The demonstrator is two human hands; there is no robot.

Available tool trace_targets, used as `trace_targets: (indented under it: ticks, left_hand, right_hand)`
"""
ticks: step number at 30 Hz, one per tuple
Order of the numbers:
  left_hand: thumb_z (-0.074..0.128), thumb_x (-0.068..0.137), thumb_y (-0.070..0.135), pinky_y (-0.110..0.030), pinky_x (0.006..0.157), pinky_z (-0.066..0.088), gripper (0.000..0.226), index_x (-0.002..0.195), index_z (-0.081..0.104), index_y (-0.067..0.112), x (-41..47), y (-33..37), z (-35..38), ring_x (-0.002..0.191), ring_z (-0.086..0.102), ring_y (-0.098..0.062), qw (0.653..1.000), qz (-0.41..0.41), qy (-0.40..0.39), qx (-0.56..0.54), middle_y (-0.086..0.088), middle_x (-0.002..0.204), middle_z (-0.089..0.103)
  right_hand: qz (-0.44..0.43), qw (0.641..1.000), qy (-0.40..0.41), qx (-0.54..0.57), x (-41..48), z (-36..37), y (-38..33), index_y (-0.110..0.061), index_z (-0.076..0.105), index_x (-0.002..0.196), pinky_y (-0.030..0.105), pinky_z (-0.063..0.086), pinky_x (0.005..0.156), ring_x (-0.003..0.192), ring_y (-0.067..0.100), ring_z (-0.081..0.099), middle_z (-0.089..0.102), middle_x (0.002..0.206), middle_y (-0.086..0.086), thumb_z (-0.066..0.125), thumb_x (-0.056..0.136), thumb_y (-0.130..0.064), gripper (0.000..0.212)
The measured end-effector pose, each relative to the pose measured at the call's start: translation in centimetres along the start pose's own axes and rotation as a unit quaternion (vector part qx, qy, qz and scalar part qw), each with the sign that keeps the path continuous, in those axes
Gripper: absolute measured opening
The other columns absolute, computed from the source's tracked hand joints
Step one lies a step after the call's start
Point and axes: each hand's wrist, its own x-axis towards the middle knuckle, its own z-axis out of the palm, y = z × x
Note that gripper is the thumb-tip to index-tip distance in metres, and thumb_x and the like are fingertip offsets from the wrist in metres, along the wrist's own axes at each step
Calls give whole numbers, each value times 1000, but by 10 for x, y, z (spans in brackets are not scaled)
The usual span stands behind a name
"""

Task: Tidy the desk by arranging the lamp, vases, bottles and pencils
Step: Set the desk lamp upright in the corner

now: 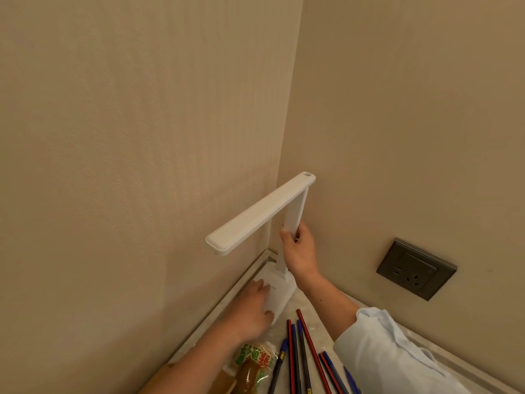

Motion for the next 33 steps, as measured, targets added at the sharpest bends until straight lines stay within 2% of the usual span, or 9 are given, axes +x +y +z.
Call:
trace_targets:
  ticks: [2,5,8,14,18,22,27,30,33]
  left_hand:
    - [51,90,39,-38,121,11,74,152,11,24,2,-1,3,148,-2,-16,1000,1,-6,26,4,161,2]
    - [53,89,44,-38,121,5,81,152,5,26,5,-1,5,147,-10,-16,998,6,-22,56,4,161,-8]
    - [53,90,39,-38,121,4,82,152,0,25,5,-2,5,146,-13,-17,996,11,-25,85,2,160,-13]
    - [47,94,27,-38,121,5,77,152,-2,23,2,0,5,146,-14,-17,994,17,-18,104,0,160,-15]
    - [49,94,25,-39,121,7,76,153,1,23,1,2,2,147,-12,-17,995,16,-20,93,1,160,-13]
    - [55,91,26,-39,121,9,77,153,9,23,-1,4,1,148,-6,-17,998,11,1,63,1,161,-5]
    - [59,89,29,-34,118,10,67,149,28,25,-8,11,1,147,6,-16,997,31,75,2,4,159,16]
    - [59,89,24,-25,110,24,57,143,40,30,-18,23,2,143,23,-10,990,46,107,-75,10,152,33]
    - [61,88,22,-20,98,34,49,134,50,35,-32,40,5,126,46,-7,981,52,92,-164,15,135,51]
  right_hand:
    - [-1,1000,0,-1,3,1,1,-17,56,113,14,43,64,81,6,57,60,90,-6,51,95,-12,20]
    - [-6,1000,1,1,8,2,2,-16,56,113,9,44,59,77,4,55,58,87,-8,51,95,-11,19]
    - [-5,1000,3,1,11,4,2,-15,57,108,6,42,54,71,4,53,57,82,-6,52,95,-11,15]
    - [-5,1000,-2,-8,15,5,3,-16,58,102,14,43,57,66,4,51,56,78,-6,51,93,-11,12]
    - [-12,1000,-7,-14,14,2,4,-12,59,105,14,44,56,67,6,52,58,81,-3,52,93,-10,14]
    - [27,999,-42,-16,5,-10,1,-18,58,117,9,47,59,82,5,61,64,94,-4,56,92,-10,26]
    - [103,989,-79,-68,-25,-40,0,-23,38,141,27,46,84,109,17,54,53,123,2,62,91,-19,57]
    - [136,984,-81,-83,-53,-62,1,-22,39,141,32,47,91,110,17,55,54,123,3,62,91,-20,55]
    - [151,982,-63,-96,-84,-84,0,-21,45,137,37,49,97,109,17,57,57,119,2,63,91,-18,49]
